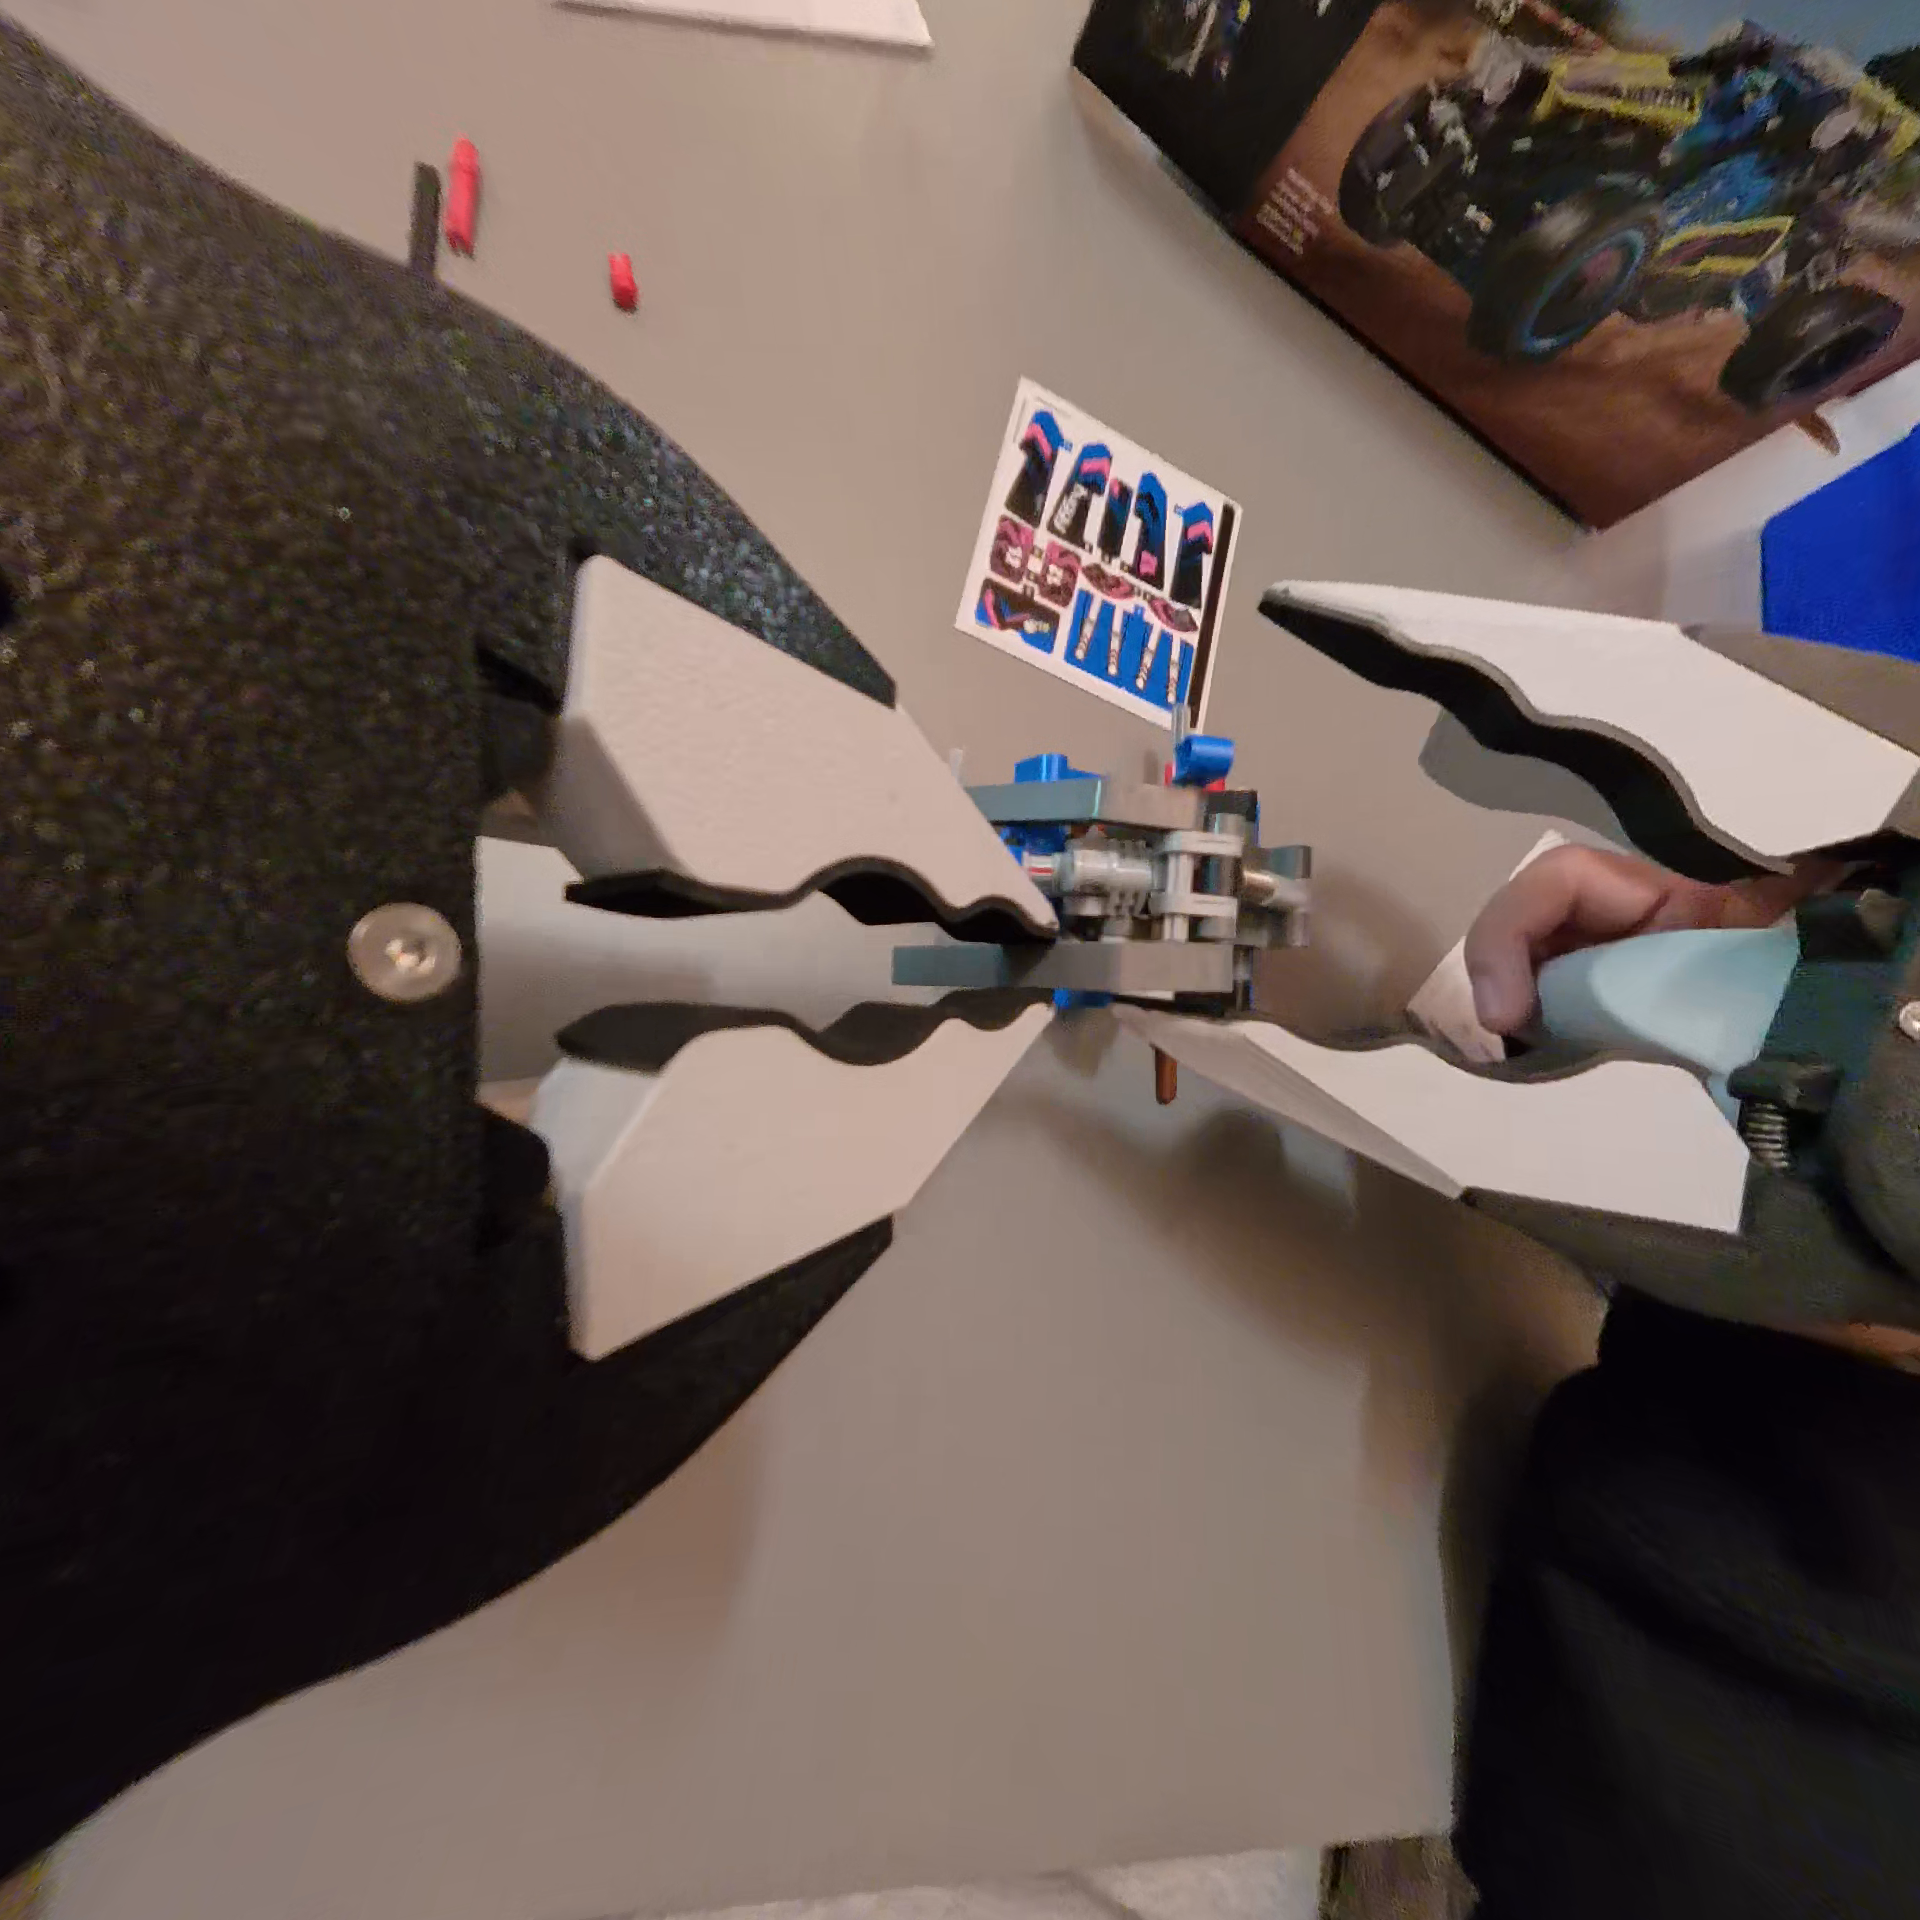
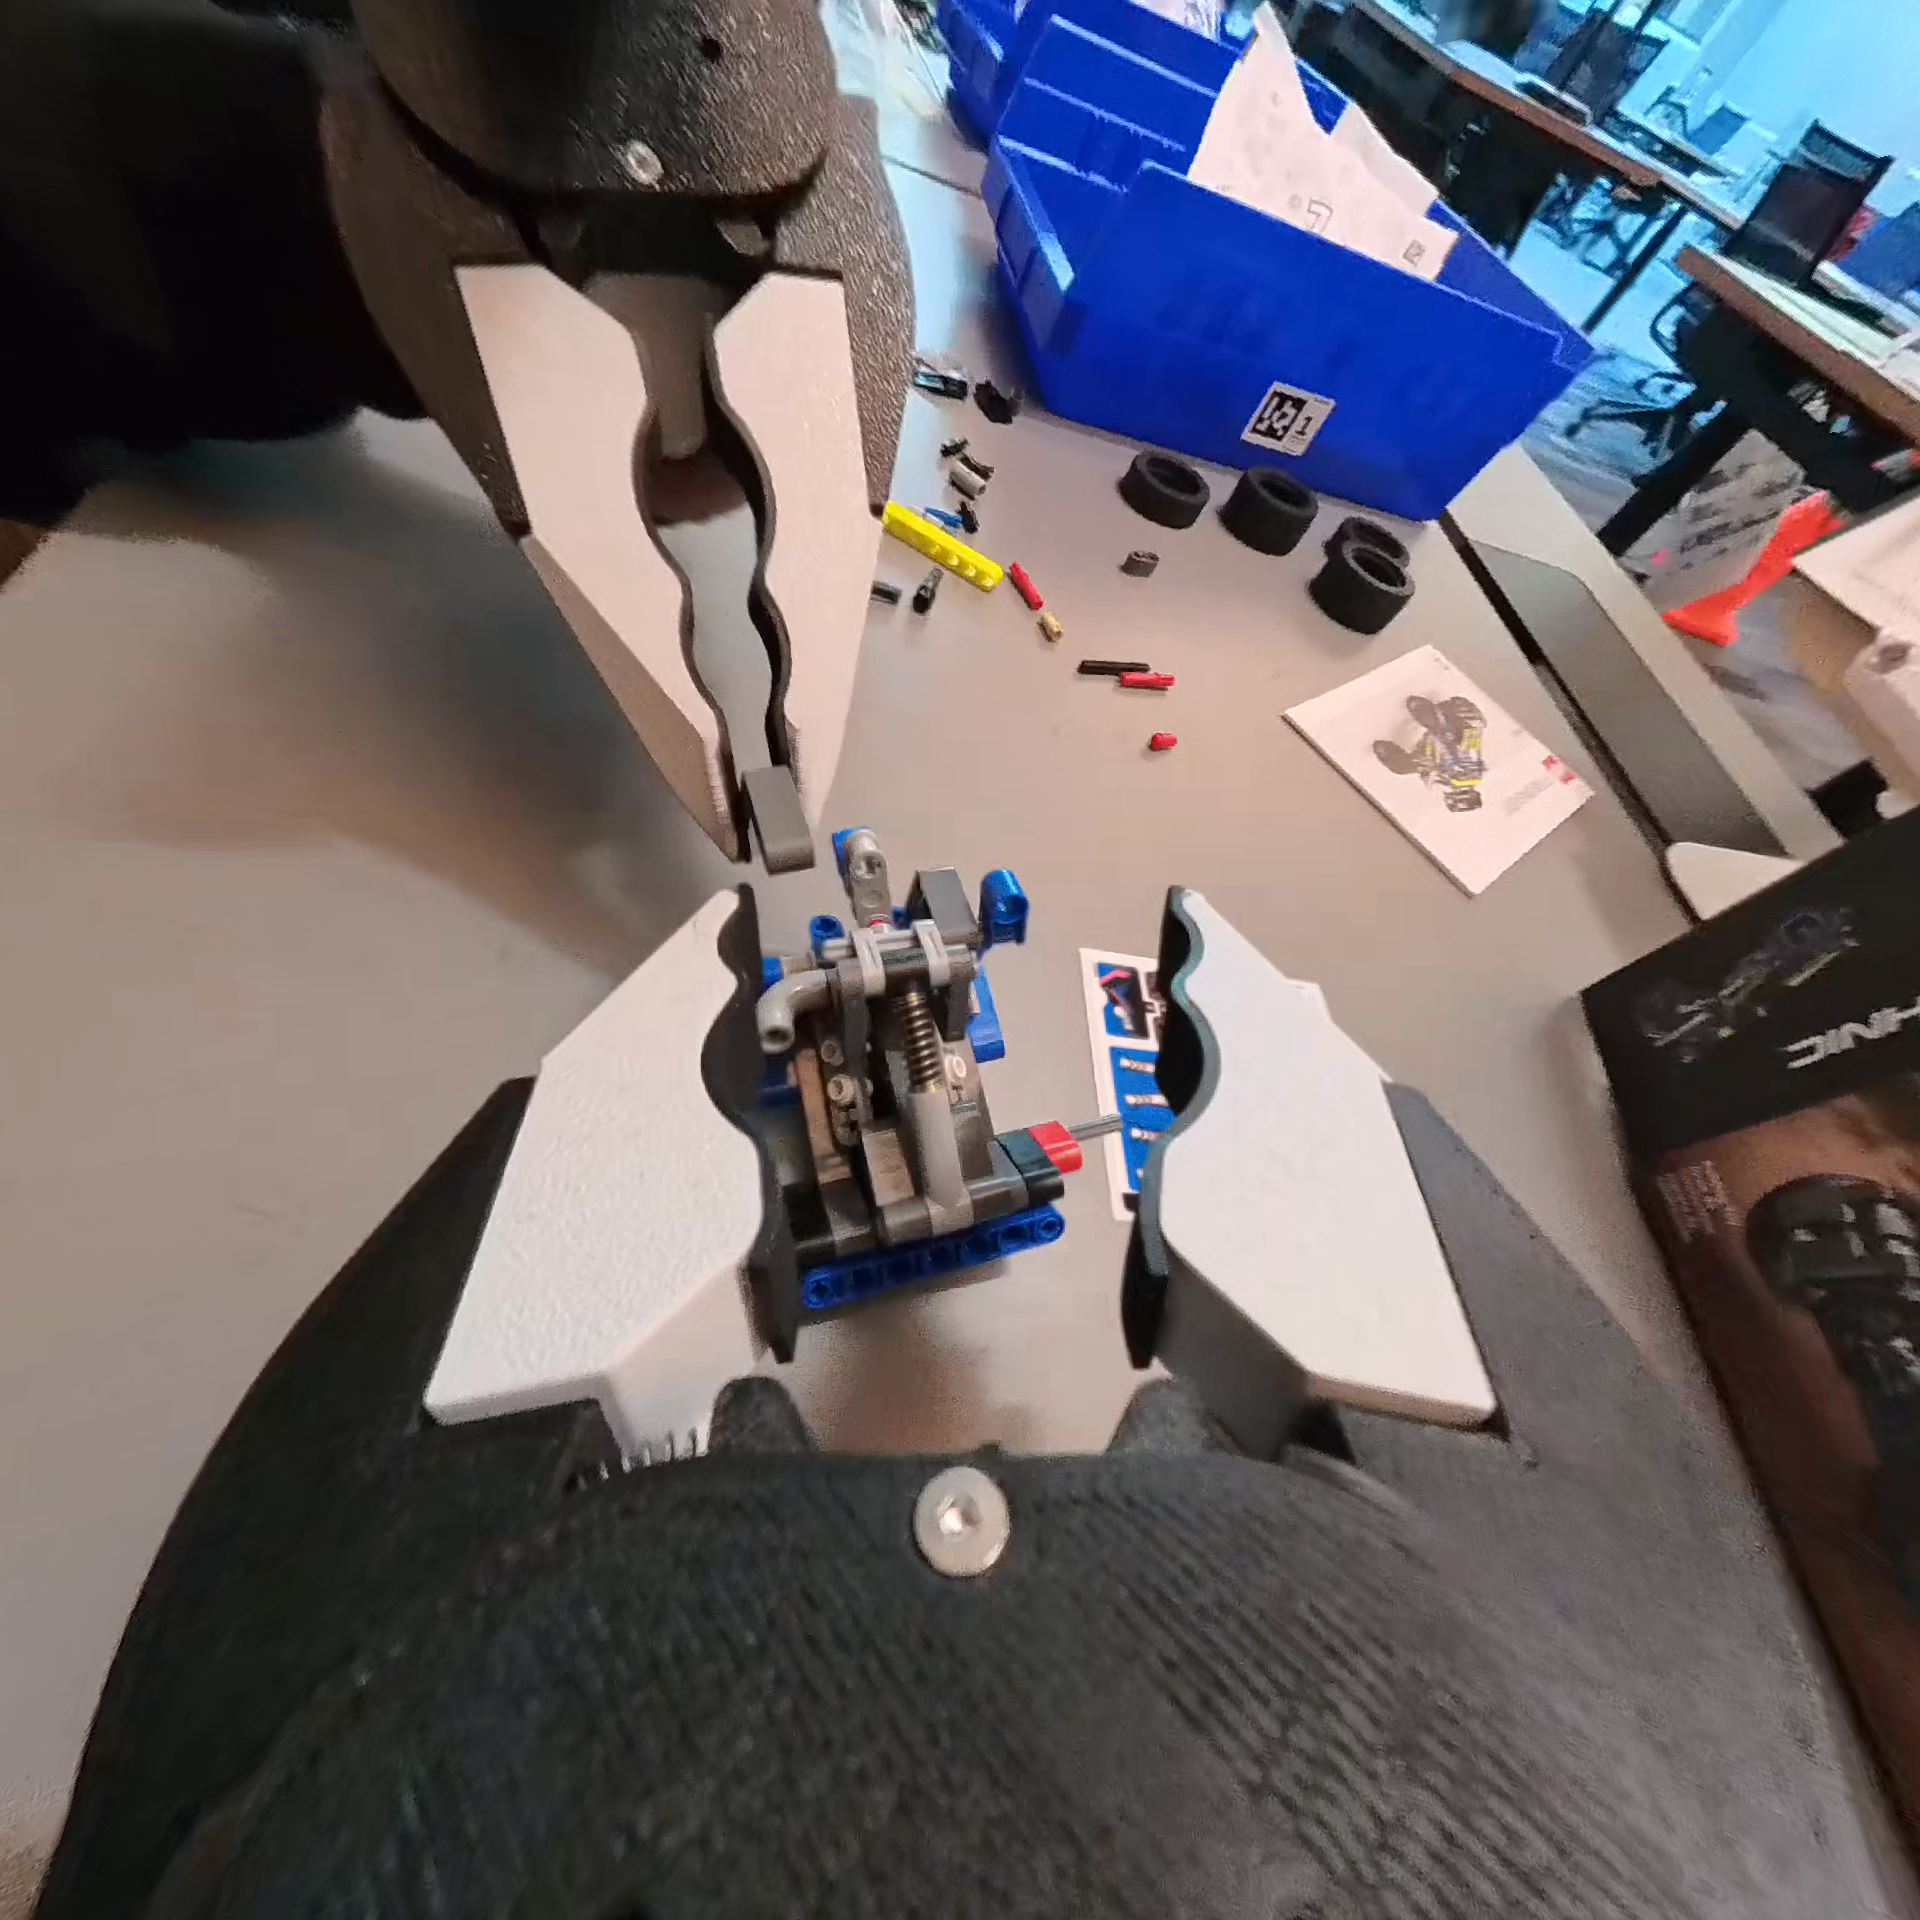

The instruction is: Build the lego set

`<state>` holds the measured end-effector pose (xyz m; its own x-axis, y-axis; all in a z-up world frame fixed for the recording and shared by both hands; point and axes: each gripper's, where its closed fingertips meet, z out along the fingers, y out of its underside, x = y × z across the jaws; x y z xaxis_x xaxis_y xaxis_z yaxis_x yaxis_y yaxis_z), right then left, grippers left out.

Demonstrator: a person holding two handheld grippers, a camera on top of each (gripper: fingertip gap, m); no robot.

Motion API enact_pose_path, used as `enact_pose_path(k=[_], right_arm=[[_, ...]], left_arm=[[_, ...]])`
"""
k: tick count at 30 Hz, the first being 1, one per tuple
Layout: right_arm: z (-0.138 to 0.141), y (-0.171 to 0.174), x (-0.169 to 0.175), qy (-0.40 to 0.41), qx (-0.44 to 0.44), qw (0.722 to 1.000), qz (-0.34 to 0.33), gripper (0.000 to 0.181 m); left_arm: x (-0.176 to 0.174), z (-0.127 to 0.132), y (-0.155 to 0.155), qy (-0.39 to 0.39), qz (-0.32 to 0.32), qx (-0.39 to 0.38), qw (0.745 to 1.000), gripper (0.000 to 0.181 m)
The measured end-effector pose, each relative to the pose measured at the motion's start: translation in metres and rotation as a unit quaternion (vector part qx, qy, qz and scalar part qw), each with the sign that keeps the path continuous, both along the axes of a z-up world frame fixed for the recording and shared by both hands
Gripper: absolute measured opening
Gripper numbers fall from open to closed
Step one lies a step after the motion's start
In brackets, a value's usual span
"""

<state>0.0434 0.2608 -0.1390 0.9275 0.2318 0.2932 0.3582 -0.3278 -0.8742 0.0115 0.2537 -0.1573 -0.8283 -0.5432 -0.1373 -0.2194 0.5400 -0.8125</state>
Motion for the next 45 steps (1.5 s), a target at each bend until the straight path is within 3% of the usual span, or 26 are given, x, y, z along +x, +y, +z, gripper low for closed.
enact_pose_path(k=[14, 20, 45], right_arm=[[-0.011, -0.007, -0.002, 0.078, -0.025, 0.996, 0.024, 0.058], [-0.008, -0.008, -0.007, 0.062, -0.018, 0.997, 0.042, 0.046], [-0.011, -0.008, -0.011, 0.013, -0.007, 0.998, 0.064, 0.045]], left_arm=[[0.002, -0.019, 0.000, 0.024, 0.027, 0.036, 0.999, 0.005], [0.005, -0.017, 0.000, 0.020, 0.034, 0.029, 0.999, 0.005], [0.004, -0.021, 0.000, 0.018, 0.033, 0.045, 0.998, 0.005]])
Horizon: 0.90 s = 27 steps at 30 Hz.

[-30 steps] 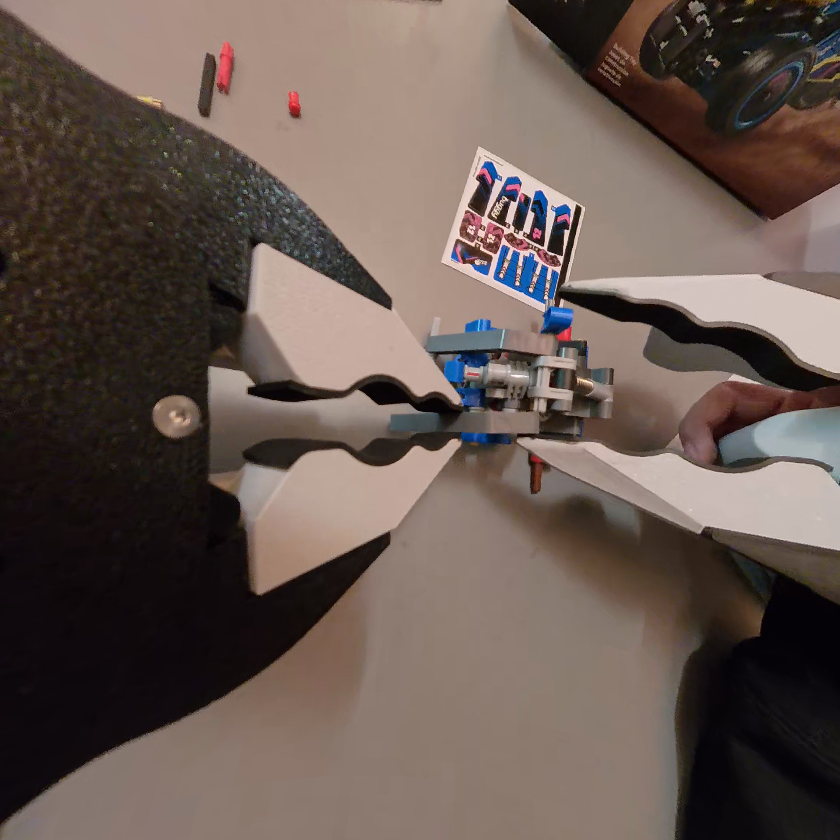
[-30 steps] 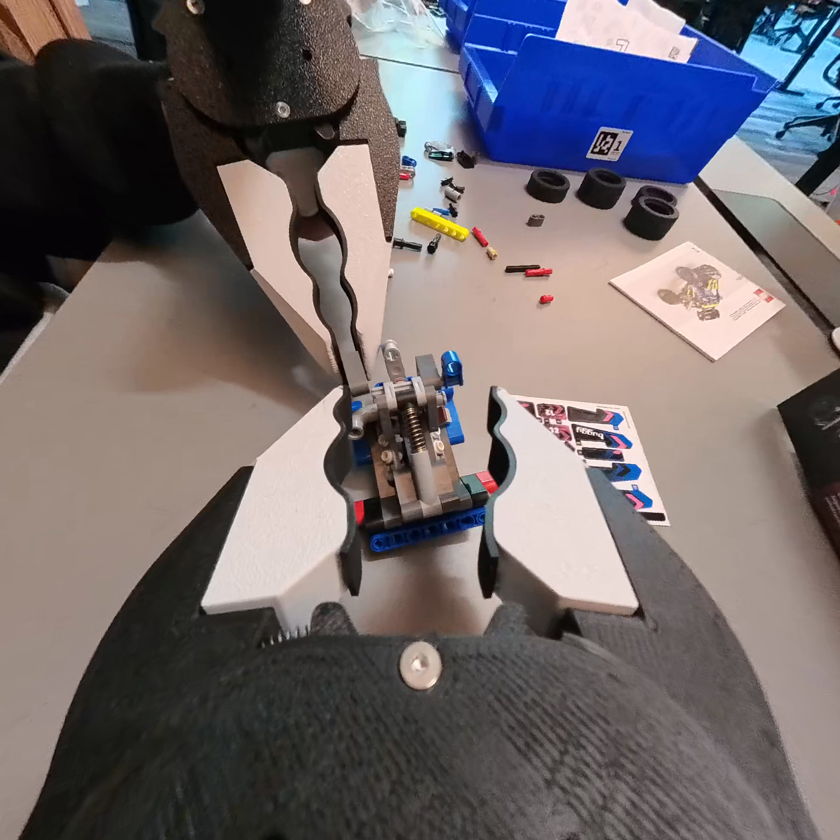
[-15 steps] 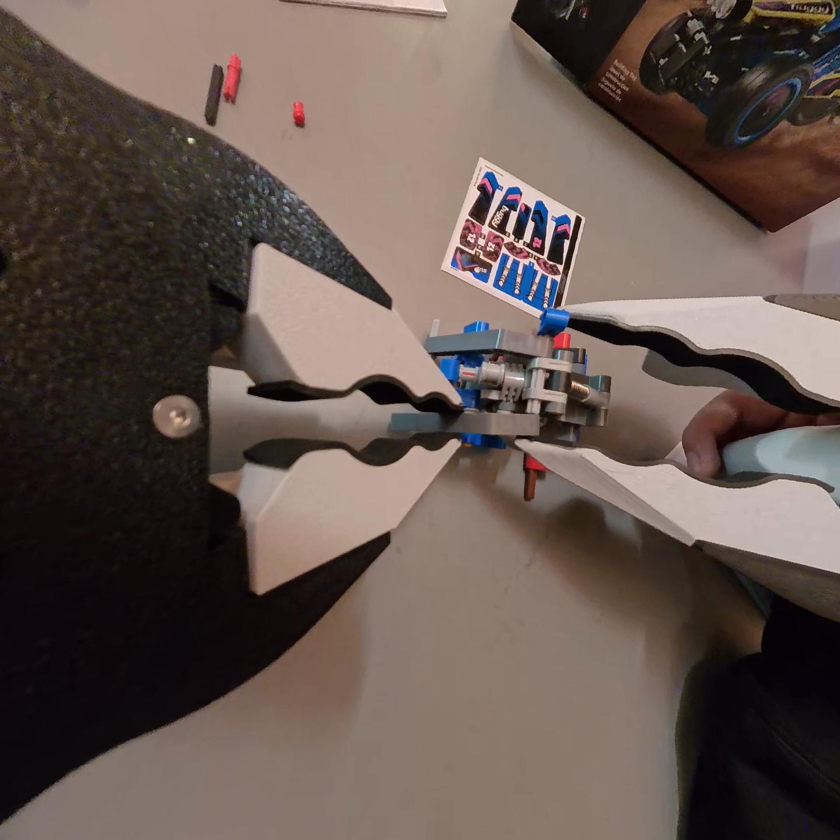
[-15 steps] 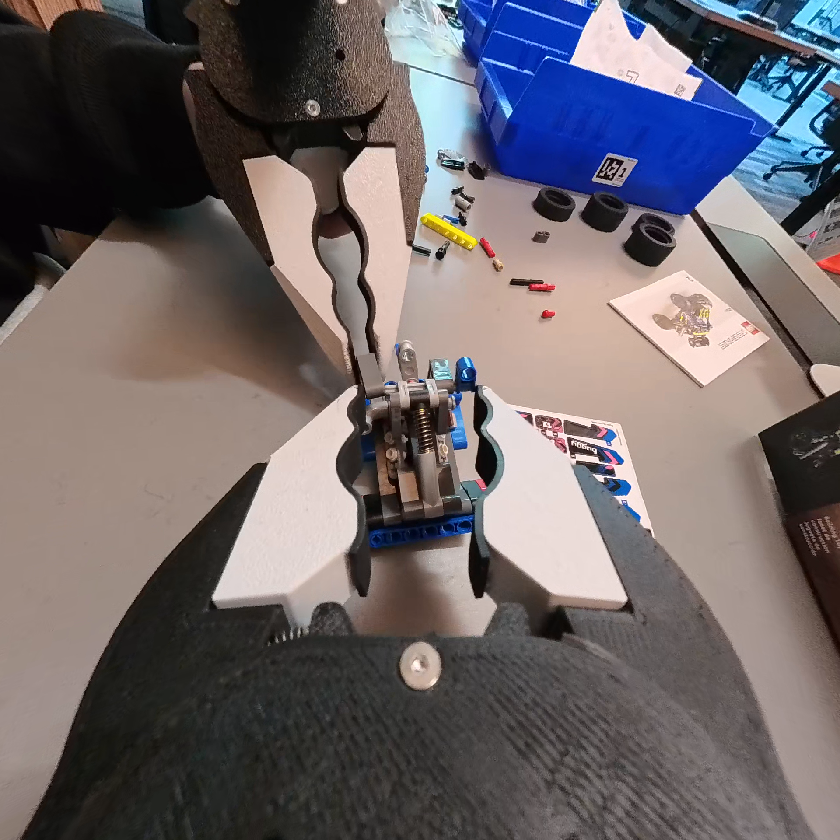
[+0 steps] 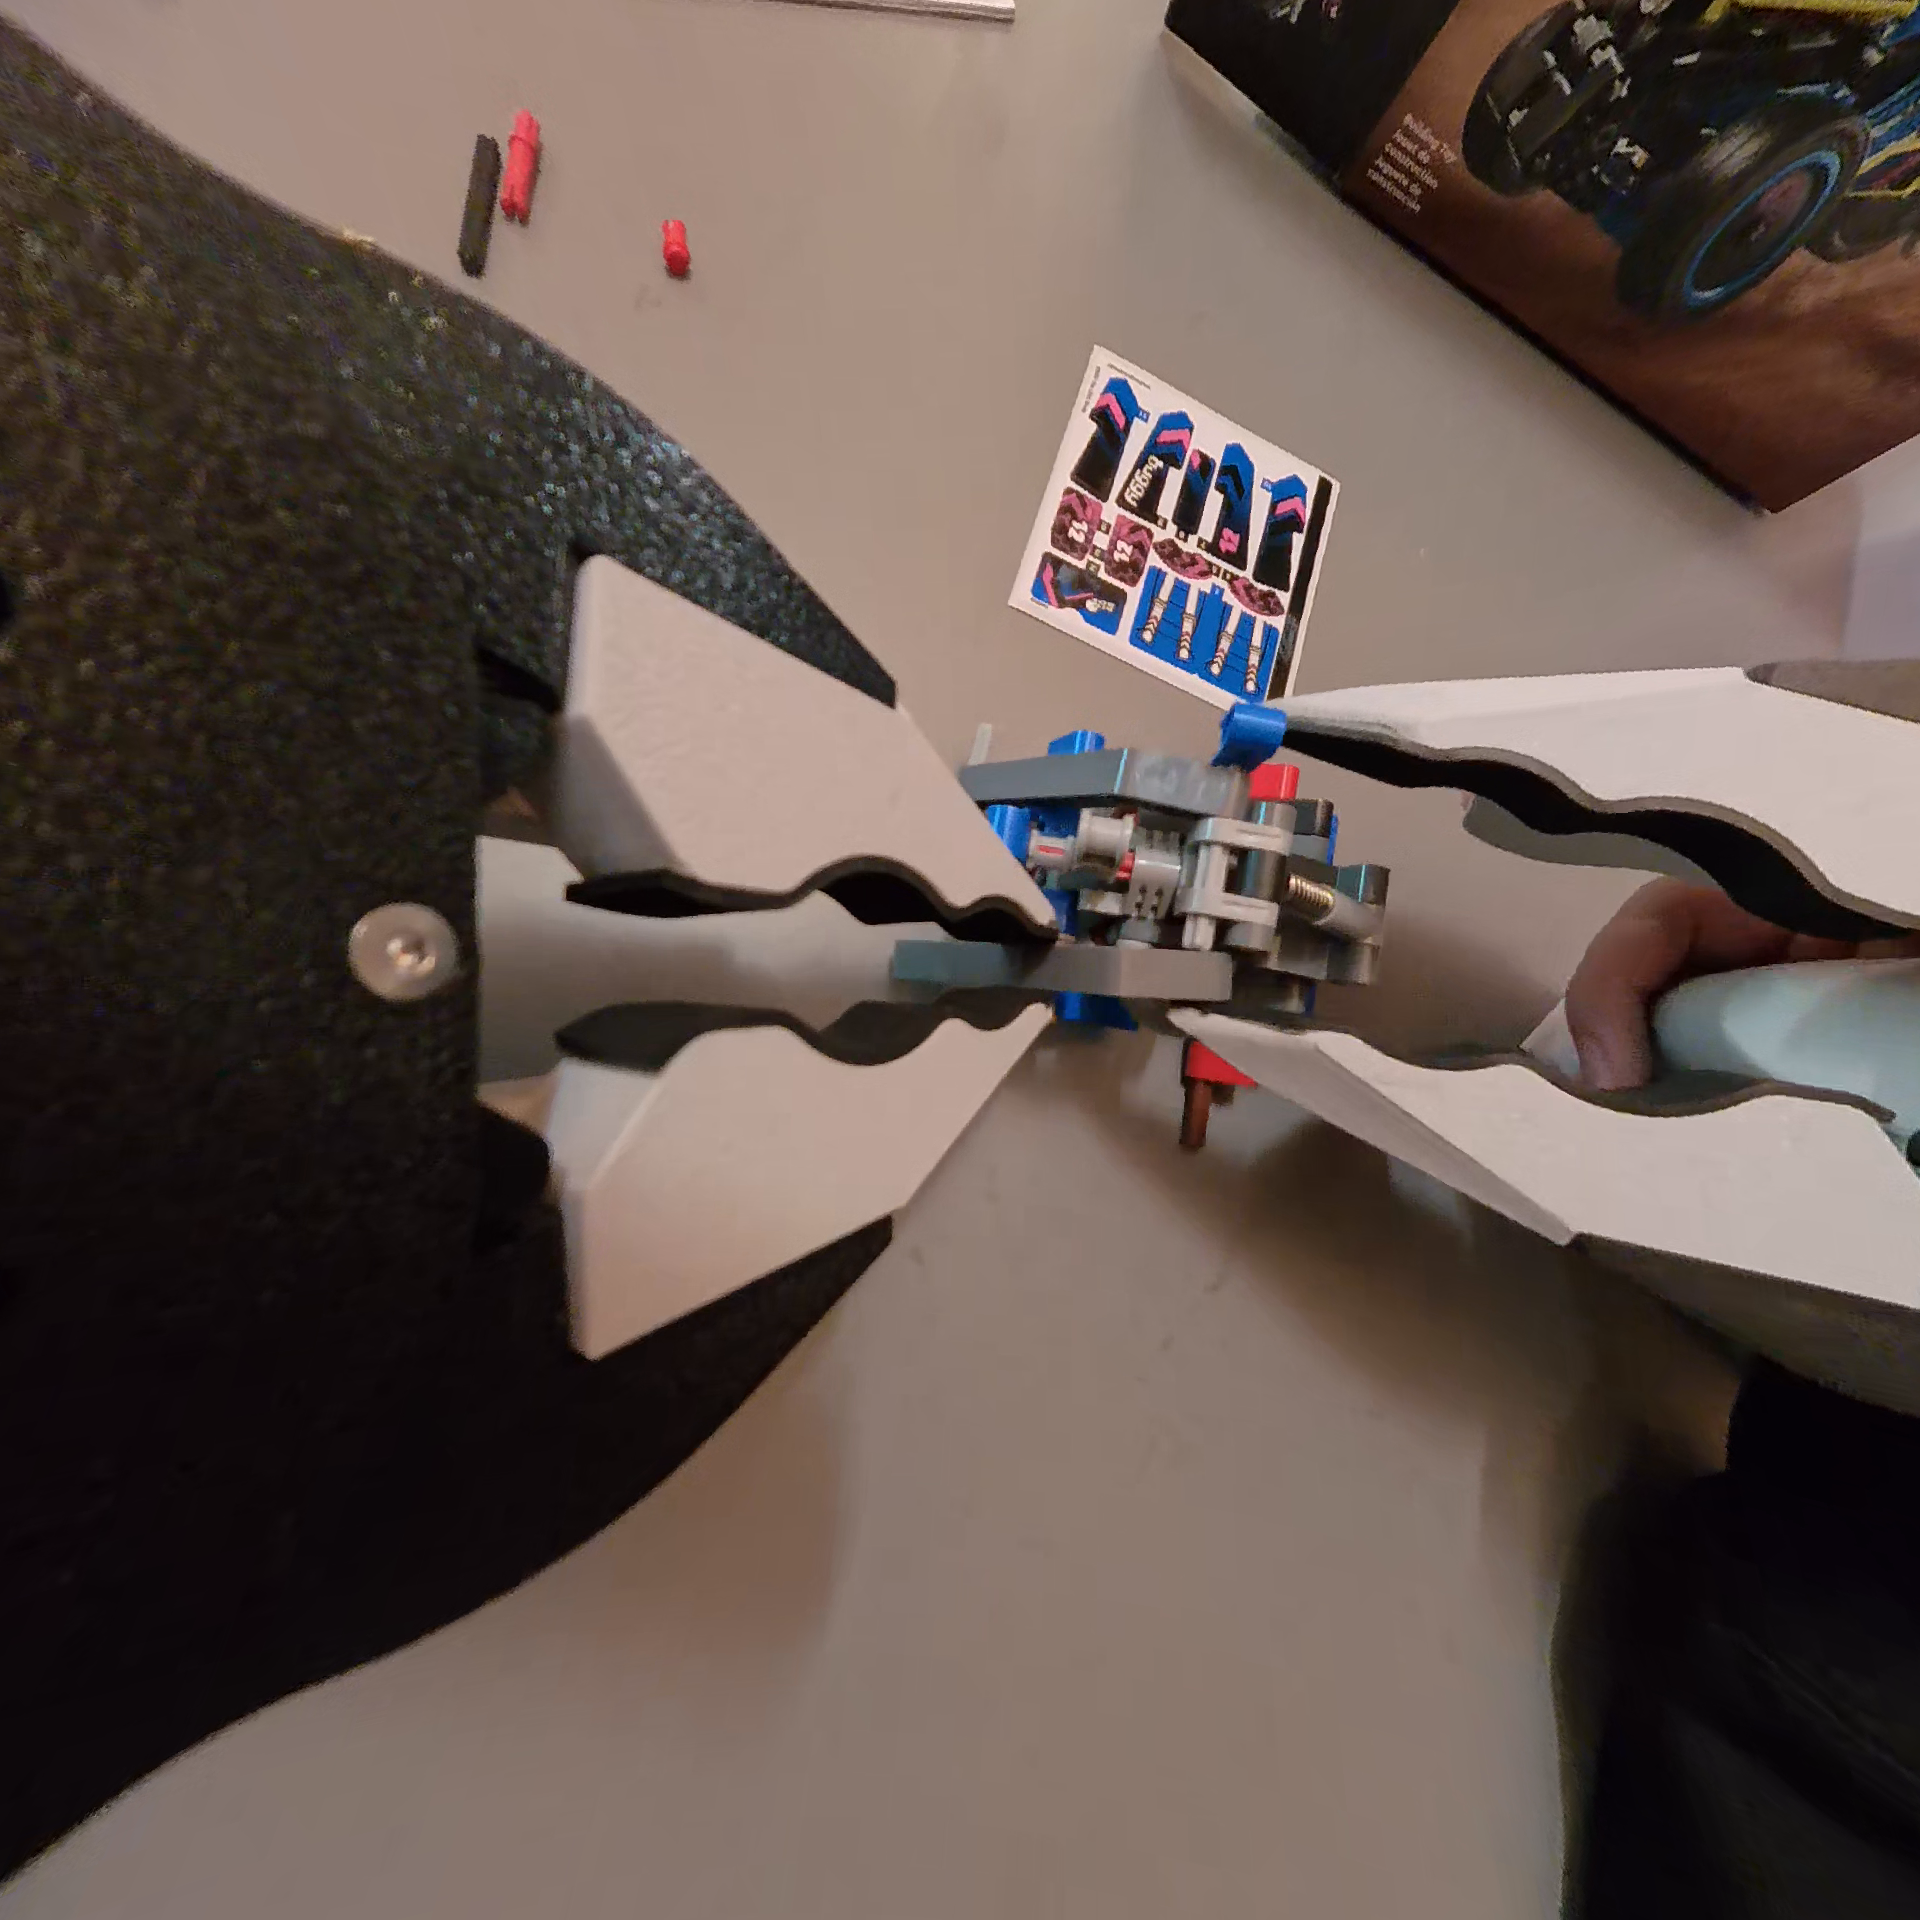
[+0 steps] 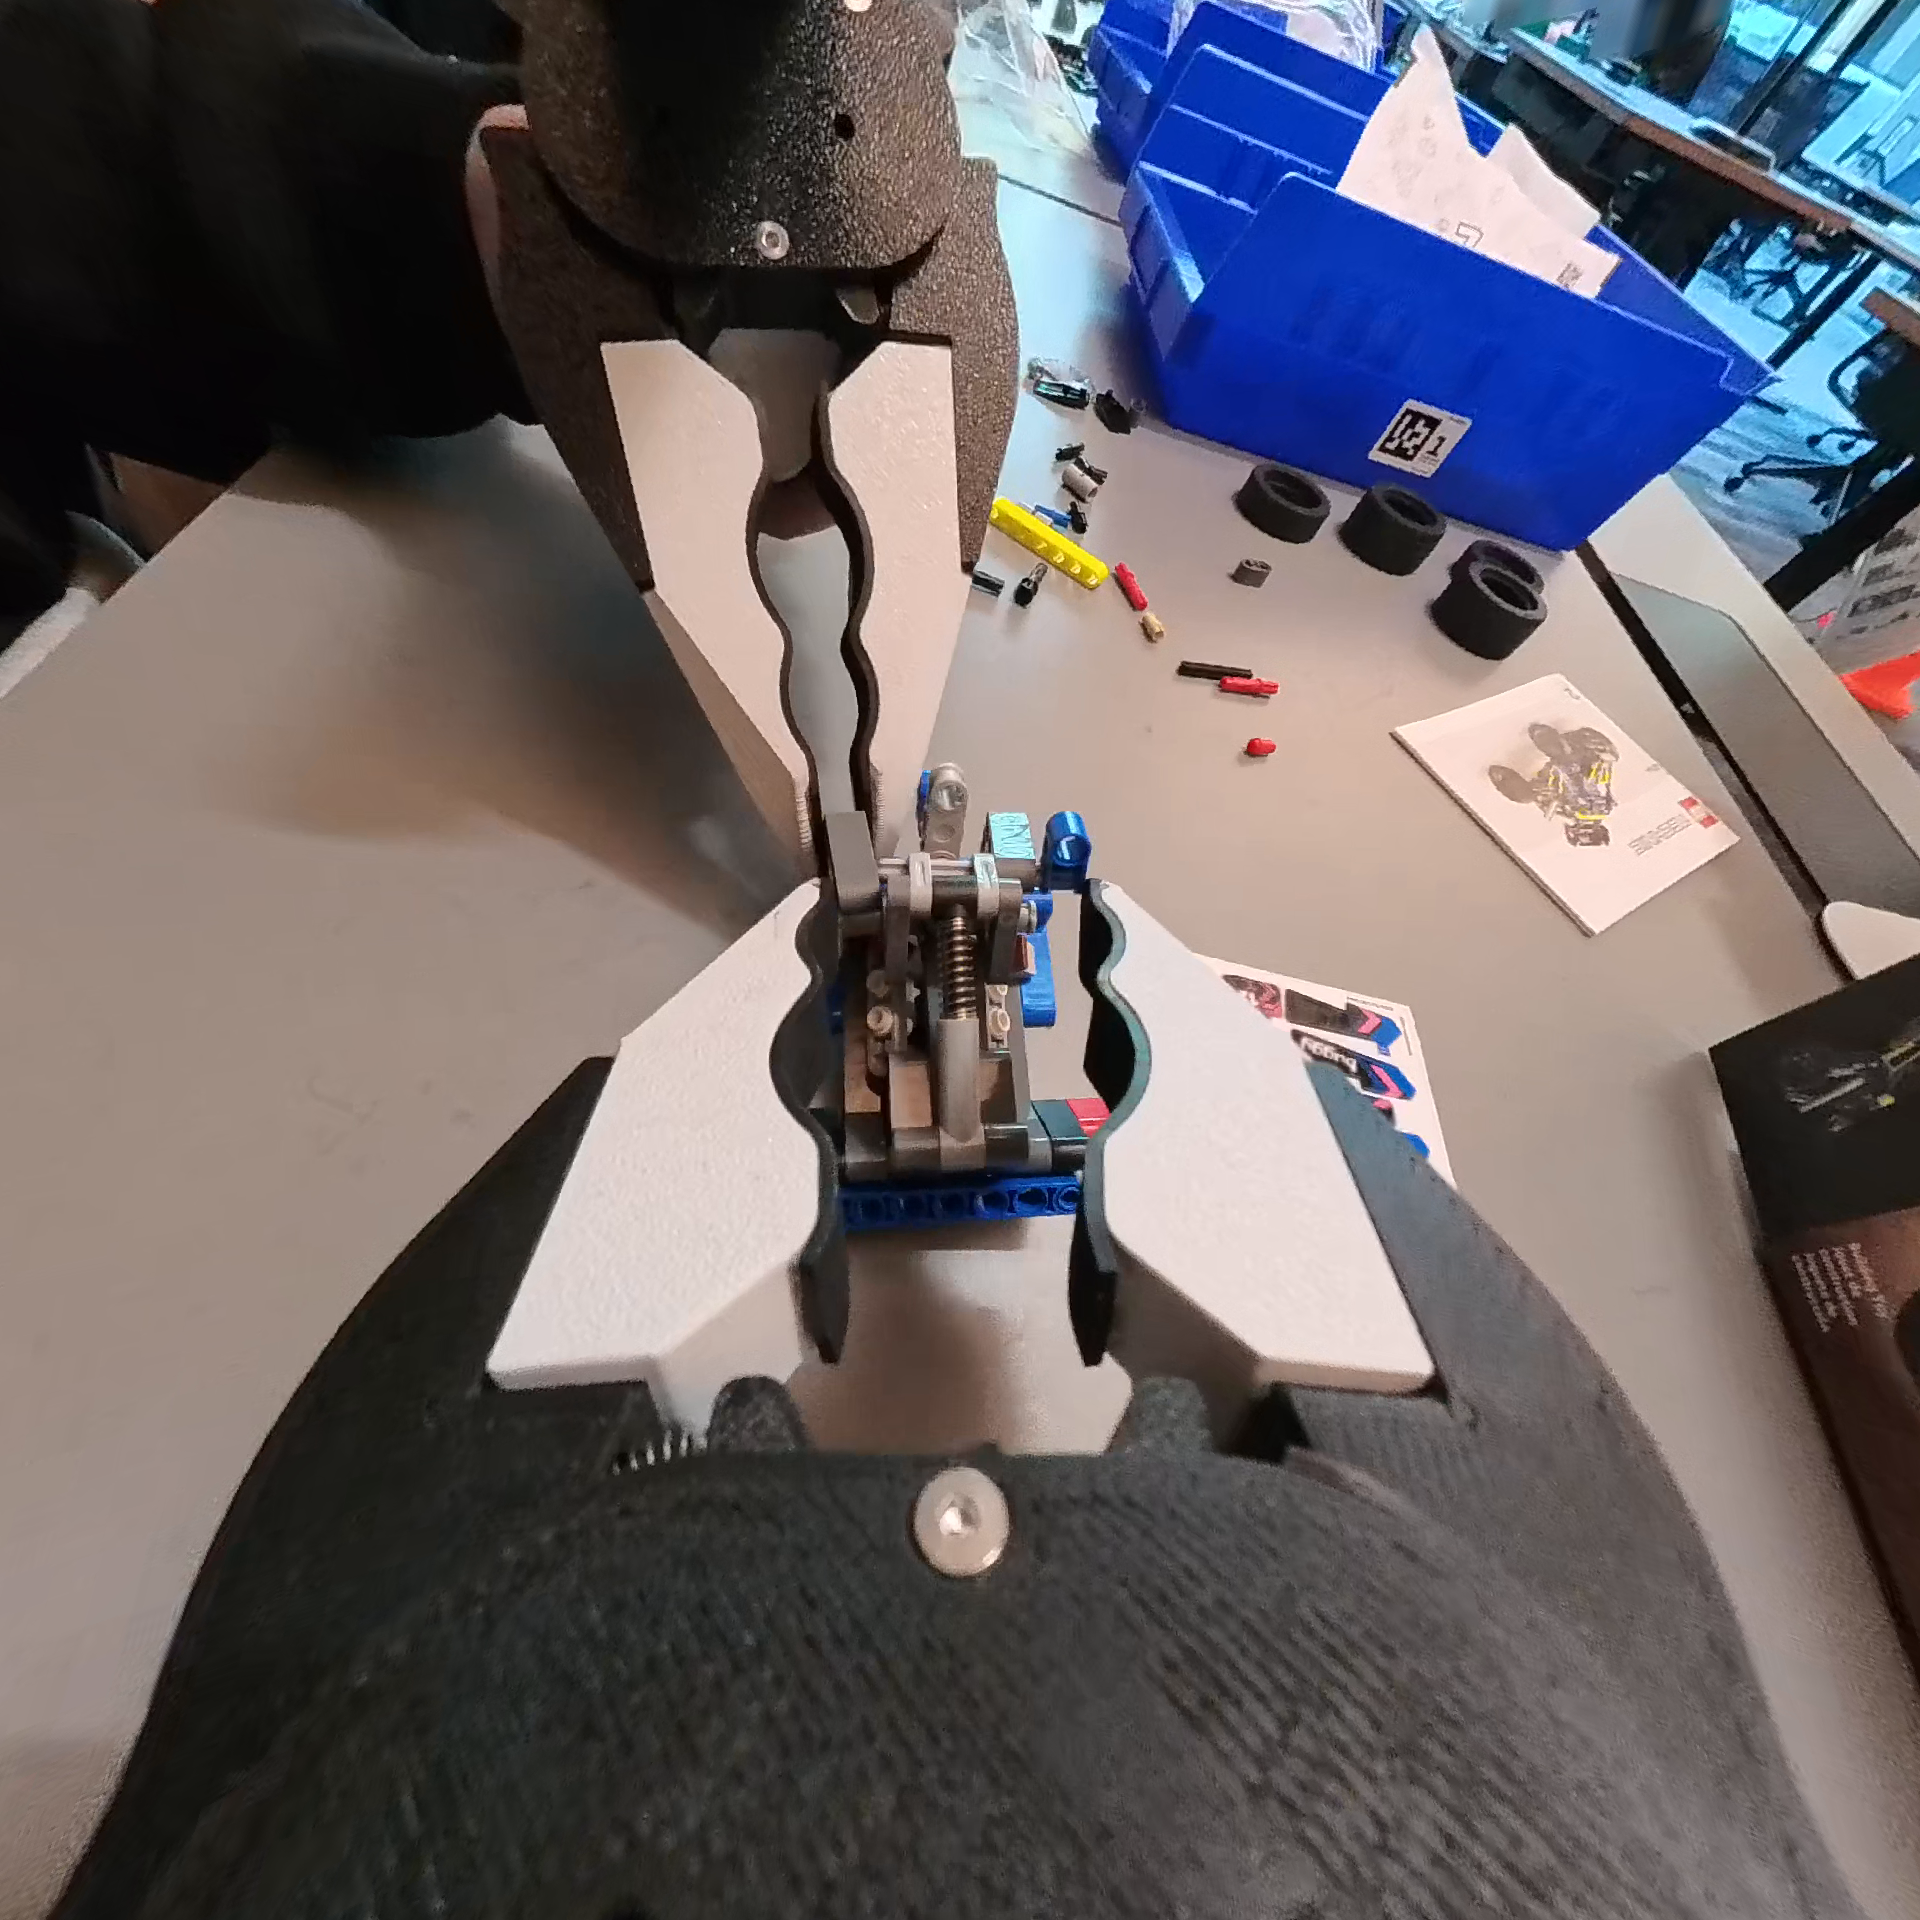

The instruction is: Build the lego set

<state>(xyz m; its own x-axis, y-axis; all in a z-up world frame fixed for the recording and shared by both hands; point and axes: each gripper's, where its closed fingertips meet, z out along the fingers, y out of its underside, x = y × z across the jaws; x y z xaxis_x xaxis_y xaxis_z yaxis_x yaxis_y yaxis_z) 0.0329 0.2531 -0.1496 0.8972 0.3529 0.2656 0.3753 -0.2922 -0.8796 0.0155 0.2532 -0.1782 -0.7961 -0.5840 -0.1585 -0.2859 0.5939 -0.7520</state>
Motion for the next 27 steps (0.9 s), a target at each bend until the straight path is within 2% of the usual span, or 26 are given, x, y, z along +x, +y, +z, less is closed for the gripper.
enact_pose_path(k=[11, 15, 18, 23, 27], right_arm=[[0.000, -0.002, 0.000, 0.002, -0.003, 1.000, 0.004, 0.044], [0.004, -0.013, 0.014, -0.044, -0.012, 0.999, -0.027, 0.048], [0.020, -0.019, -0.007, -0.056, 0.015, 0.998, 0.010, 0.039], [0.020, -0.011, -0.028, -0.145, 0.039, 0.989, 0.019, 0.030], [0.022, -0.004, -0.036, -0.234, 0.057, 0.970, 0.014, 0.022]], left_arm=[[-0.007, 0.000, 0.002, 0.027, -0.006, -0.027, 0.999, 0.005], [-0.012, 0.005, 0.007, 0.026, -0.009, -0.034, 0.999, 0.005], [-0.016, 0.012, 0.005, 0.022, -0.026, -0.070, 0.997, 0.005], [-0.026, 0.024, 0.000, 0.063, -0.050, -0.161, 0.984, 0.005], [-0.034, 0.027, -0.003, 0.105, -0.061, -0.207, 0.971, 0.005]])
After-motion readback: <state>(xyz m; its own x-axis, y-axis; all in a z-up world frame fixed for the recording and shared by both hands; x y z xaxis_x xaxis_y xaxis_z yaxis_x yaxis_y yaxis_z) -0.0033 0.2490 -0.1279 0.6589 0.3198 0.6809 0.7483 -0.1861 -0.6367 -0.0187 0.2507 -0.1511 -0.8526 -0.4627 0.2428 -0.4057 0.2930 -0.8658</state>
